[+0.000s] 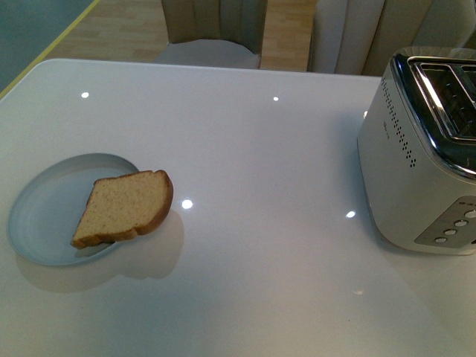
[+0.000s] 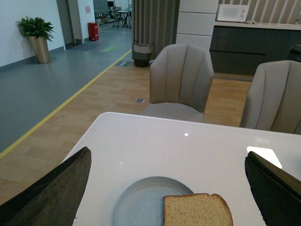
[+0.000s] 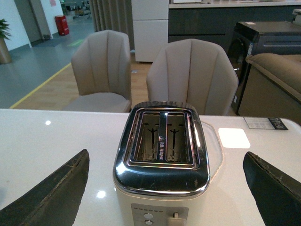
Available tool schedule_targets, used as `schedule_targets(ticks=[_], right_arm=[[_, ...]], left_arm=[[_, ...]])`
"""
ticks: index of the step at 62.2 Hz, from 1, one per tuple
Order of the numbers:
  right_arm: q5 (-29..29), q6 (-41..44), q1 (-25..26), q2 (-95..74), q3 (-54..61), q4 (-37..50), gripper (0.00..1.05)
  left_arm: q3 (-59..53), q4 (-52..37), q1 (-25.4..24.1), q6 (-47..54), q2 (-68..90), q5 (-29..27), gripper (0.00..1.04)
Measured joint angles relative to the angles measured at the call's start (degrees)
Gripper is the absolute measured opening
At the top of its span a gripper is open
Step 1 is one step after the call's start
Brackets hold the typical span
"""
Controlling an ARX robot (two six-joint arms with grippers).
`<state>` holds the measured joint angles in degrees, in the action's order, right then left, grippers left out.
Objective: Left arm holds plate, right arm toasts bread
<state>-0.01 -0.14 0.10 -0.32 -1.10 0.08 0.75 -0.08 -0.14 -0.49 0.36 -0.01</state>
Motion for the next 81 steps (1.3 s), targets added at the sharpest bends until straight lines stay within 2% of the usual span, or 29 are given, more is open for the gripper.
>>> schedule_targets(ticks=[29,30,34,36,43,46,49,53,57,58,60,66,75,81], right_arm=[[0.0,0.0,0.0,0.0,0.0,0.0,0.96],[0.0,0.0,0.0,0.0,0.0,0.0,0.96],[0.0,0.0,0.0,0.0,0.0,0.0,0.96],[0.1,0.0,0.0,0.0,0.0,0.0,0.96],[0.0,0.0,0.0,0.0,0.0,0.0,0.96],[0.0,0.0,0.0,0.0,0.0,0.0,0.96],[0.0,0.0,0.0,0.0,0.0,0.0,0.96],[0.0,0.0,0.0,0.0,0.0,0.0,0.96],[0.0,0.0,0.0,0.0,0.0,0.0,0.96],[0.0,0.0,0.0,0.0,0.0,0.0,0.96],[0.0,0.0,0.0,0.0,0.0,0.0,0.96],[0.0,0.0,0.0,0.0,0.0,0.0,0.96],[0.0,0.0,0.0,0.0,0.0,0.0,0.96],[0.0,0.0,0.0,0.0,0.0,0.0,0.96]], left_arm=[[0.0,0.0,0.0,0.0,0.0,0.0,0.98],[0.2,0.8,-0.2,-1.0,0.4,1.2,0.98],[5.6,13.9,-3.1,-9.8,7.3,11.7,0.98],[7.5,18.6,-4.4,-13.8,10.6,15.2,0.98],[10.3,21.2,-9.7,-19.1,14.2,22.8,0.98],[11.6,18.8,-13.2,-19.1,16.9,26.1,0.98],[12.8,12.5,-17.9,-17.4,23.2,30.3,0.98],[13.6,4.5,-21.7,-15.0,32.5,33.0,0.98],[14.8,-5.1,-23.8,-11.7,44.0,33.2,0.98],[15.0,-6.4,-24.0,-11.4,45.7,33.2,0.98],[17.3,-14.8,-24.8,-8.9,57.2,32.9,0.98],[23.2,-25.9,-25.2,-6.5,77.4,30.0,0.98],[30.4,-32.4,-24.2,-6.3,97.8,25.4,0.98],[33.7,-34.4,-22.7,-6.5,106.1,24.1,0.98]])
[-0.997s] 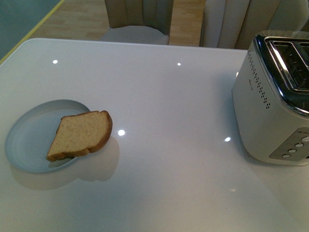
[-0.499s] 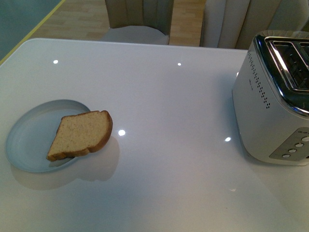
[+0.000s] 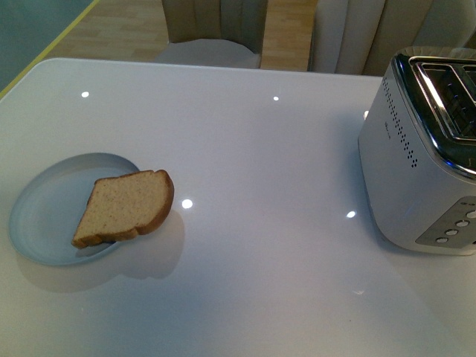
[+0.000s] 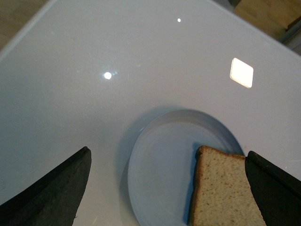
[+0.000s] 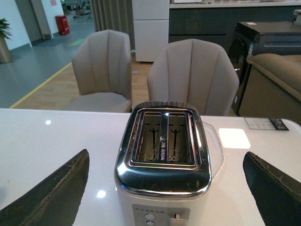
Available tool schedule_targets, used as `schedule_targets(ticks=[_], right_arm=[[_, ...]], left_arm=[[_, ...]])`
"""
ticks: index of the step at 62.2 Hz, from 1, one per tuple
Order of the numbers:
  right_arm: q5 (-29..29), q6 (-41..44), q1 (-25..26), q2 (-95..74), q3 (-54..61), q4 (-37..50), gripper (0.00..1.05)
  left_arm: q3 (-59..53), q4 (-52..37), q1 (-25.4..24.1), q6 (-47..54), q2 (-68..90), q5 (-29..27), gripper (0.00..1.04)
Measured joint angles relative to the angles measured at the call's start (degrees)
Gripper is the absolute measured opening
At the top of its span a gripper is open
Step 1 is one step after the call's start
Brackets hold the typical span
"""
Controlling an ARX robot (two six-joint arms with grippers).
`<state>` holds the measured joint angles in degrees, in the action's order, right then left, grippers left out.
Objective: Left arm holds plate, right arm toasts bread
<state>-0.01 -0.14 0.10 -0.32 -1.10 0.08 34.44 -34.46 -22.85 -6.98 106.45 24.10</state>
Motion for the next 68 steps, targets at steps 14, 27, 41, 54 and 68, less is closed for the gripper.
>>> schedule_targets(ticks=[14,27,41,54,68], right_arm=[[0.0,0.0,0.0,0.0,0.0,0.0,0.96],[0.0,0.0,0.0,0.0,0.0,0.0,0.96],[0.0,0.0,0.0,0.0,0.0,0.0,0.96],[0.0,0.0,0.0,0.0,0.0,0.0,0.96],[0.0,0.0,0.0,0.0,0.0,0.0,0.96]], left_arm=[[6.6,-1.2,2.8,0.7,14.1,-3.5,0.98],[9.6,-2.4,3.7,2.5,22.1,-6.2,0.98],[12.5,-3.0,5.9,3.4,27.1,-7.7,0.98],[14.7,-2.9,7.3,4.0,30.6,-9.9,0.98],[16.3,-2.9,8.8,3.9,32.0,-10.9,0.98]])
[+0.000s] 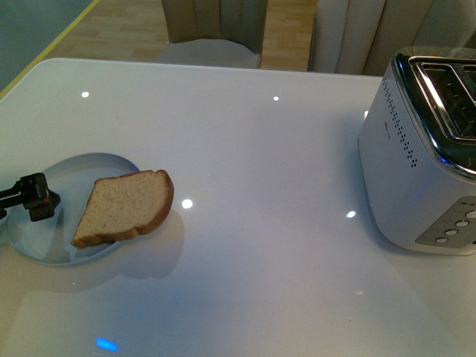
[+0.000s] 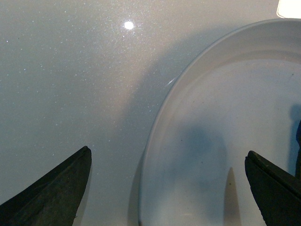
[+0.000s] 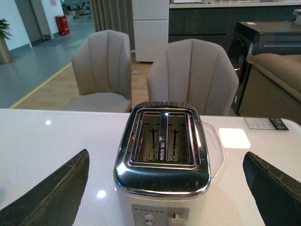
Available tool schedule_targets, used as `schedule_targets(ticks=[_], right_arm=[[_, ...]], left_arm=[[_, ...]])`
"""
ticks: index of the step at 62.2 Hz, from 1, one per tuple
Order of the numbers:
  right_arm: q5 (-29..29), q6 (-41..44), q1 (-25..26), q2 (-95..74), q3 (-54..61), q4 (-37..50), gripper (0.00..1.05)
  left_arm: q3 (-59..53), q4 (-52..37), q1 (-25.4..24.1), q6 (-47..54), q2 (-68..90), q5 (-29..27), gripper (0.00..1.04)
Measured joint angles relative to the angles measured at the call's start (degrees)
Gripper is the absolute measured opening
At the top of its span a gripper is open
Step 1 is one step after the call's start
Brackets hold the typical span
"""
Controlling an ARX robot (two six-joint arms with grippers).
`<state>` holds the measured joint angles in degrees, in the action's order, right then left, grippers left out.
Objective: Left arm holds plate, right arm toasts bread
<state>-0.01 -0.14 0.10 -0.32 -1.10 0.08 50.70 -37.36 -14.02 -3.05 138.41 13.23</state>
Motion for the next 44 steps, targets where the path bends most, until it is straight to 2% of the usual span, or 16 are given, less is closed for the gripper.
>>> schedule_targets(ticks=[4,6,28,37,41,44], right_arm=[[0.0,0.0,0.0,0.0,0.0,0.0,0.96],[0.0,0.0,0.0,0.0,0.0,0.0,0.96],[0.0,0.0,0.0,0.0,0.0,0.0,0.96],[0.0,0.0,0.0,0.0,0.0,0.0,0.96],[0.0,0.0,0.0,0.0,0.0,0.0,0.96],[0.0,0.0,0.0,0.0,0.0,0.0,0.96]], left_arm=[[0.4,0.0,0.6,0.0,0.4,-0.2,0.97],[0.5,0.0,0.8,0.0,0.4,-0.2,0.93],[0.8,0.2,1.5,-5.1,1.1,0.8,0.36],[0.8,1.0,0.9,-9.4,1.2,3.1,0.11],[0.8,1.0,0.4,-11.7,1.1,4.9,0.03],[0.7,0.9,0.0,-13.3,1.1,5.7,0.03]])
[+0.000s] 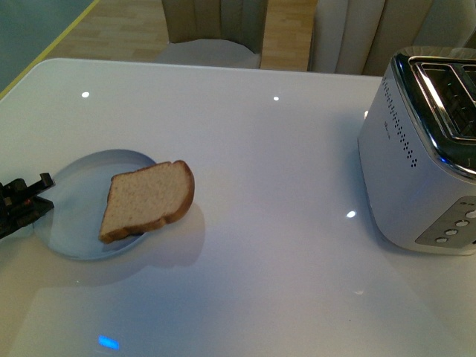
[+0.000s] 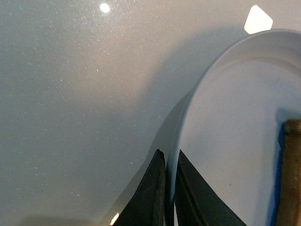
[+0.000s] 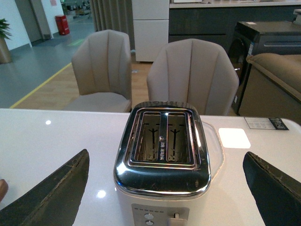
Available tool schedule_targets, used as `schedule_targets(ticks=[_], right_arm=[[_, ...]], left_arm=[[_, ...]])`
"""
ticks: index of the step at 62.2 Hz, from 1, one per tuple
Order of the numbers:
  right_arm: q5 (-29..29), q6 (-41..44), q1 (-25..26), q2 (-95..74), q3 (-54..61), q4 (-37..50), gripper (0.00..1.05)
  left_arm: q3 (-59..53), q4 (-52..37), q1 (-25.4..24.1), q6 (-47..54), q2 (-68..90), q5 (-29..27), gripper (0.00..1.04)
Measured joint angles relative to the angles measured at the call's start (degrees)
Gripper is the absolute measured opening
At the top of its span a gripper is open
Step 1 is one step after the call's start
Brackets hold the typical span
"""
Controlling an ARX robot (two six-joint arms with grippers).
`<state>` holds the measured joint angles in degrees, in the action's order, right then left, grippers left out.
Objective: Left arm holds plate, right arm toasts bread
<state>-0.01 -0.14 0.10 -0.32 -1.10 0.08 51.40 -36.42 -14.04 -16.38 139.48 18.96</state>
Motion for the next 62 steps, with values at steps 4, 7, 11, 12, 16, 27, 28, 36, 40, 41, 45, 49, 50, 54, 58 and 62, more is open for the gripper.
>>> schedule_targets(ticks=[4,7,11,12,16,27,28,36,40,41,45,49,50,54,58,62], right_arm=[[0.0,0.0,0.0,0.0,0.0,0.0,0.96],[0.0,0.0,0.0,0.0,0.0,0.0,0.96],[0.0,0.0,0.0,0.0,0.0,0.0,0.96],[0.0,0.0,0.0,0.0,0.0,0.0,0.96],[0.0,0.0,0.0,0.0,0.0,0.0,0.96],[0.0,0.0,0.0,0.0,0.0,0.0,0.96],[0.0,0.0,0.0,0.0,0.0,0.0,0.96],[0.0,0.0,0.0,0.0,0.0,0.0,0.96],[0.0,0.0,0.0,0.0,0.0,0.0,0.96],[0.0,0.0,0.0,0.0,0.0,0.0,0.96],[0.0,0.0,0.0,0.0,0.0,0.0,0.96],[0.0,0.0,0.0,0.0,0.0,0.0,0.96],[0.0,0.0,0.0,0.0,0.0,0.0,0.96],[0.0,0.0,0.0,0.0,0.0,0.0,0.96],[0.0,0.0,0.0,0.0,0.0,0.0,0.96],[0.0,0.0,0.0,0.0,0.0,0.0,0.96]], left_arm=[[-0.3,-0.2,-0.2,-1.4,-0.2,0.4,0.03],[-0.7,-0.4,-0.5,-2.5,-0.7,0.6,0.03],[-1.5,-0.9,-1.0,-3.8,-1.5,0.7,0.03],[-1.7,-0.9,-1.1,-3.9,-1.7,0.8,0.03],[-2.8,-1.4,-1.8,-5.0,-3.1,1.0,0.03],[-6.4,-1.8,-2.9,-6.1,-8.5,2.2,0.03],[-6.9,-1.5,-3.0,-6.1,-9.5,2.4,0.03],[-9.4,0.8,-2.8,-6.6,-16.3,3.9,0.03],[-10.1,2.8,-2.2,-7.0,-20.2,4.0,0.03],[-10.3,3.2,-2.0,-7.1,-20.8,4.0,0.03],[-10.6,5.6,-0.9,-7.5,-25.1,4.4,0.03],[-10.8,8.2,0.4,-7.7,-28.7,4.9,0.03],[-10.8,9.1,0.9,-7.8,-30.0,5.0,0.03],[-10.8,13.0,3.2,-8.2,-34.6,5.0,0.03],[-10.7,16.0,5.1,-8.6,-37.7,5.0,0.03],[-10.3,19.4,7.9,-9.1,-41.2,5.0,0.03]])
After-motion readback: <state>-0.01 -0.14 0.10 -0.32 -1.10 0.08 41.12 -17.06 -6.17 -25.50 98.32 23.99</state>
